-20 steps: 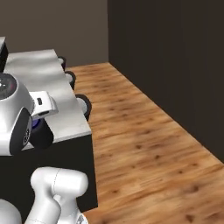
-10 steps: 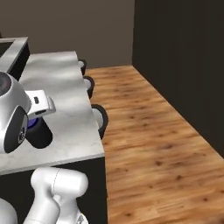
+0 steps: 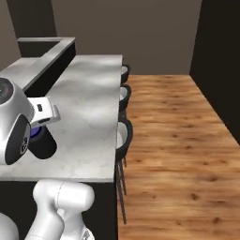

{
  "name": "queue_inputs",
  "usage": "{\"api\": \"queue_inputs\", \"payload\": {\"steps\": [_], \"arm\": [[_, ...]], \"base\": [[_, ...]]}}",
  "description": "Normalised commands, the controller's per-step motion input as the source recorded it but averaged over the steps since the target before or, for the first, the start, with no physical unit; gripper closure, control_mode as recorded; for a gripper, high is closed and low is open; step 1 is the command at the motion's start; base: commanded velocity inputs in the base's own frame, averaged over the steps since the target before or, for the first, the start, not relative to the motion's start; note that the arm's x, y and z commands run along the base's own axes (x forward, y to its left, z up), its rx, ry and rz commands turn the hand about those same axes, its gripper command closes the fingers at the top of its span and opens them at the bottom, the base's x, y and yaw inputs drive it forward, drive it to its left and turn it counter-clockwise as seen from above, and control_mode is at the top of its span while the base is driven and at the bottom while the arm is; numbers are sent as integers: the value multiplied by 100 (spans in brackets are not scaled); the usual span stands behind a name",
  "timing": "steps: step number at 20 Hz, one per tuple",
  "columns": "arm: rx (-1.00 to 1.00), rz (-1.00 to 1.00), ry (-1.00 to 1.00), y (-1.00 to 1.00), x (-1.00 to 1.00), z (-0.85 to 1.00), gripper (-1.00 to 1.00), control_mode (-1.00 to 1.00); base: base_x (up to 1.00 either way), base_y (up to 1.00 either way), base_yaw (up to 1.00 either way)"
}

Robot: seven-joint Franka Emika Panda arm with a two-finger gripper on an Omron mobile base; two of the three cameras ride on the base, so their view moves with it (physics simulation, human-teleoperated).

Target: Move the drinks to the dining counter.

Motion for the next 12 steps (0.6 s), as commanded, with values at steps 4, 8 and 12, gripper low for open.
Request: {"api": "queue_inputs", "payload": {"steps": [4, 8, 12], "arm": [[0, 0, 0, 0, 0, 0, 100, 100], [0, 0, 0, 0, 0, 0, 100, 100], [0, 0, 0, 0, 0, 0, 100, 100]], "base": [[69, -1, 49], [36, 0, 36], [36, 5, 12]]}}
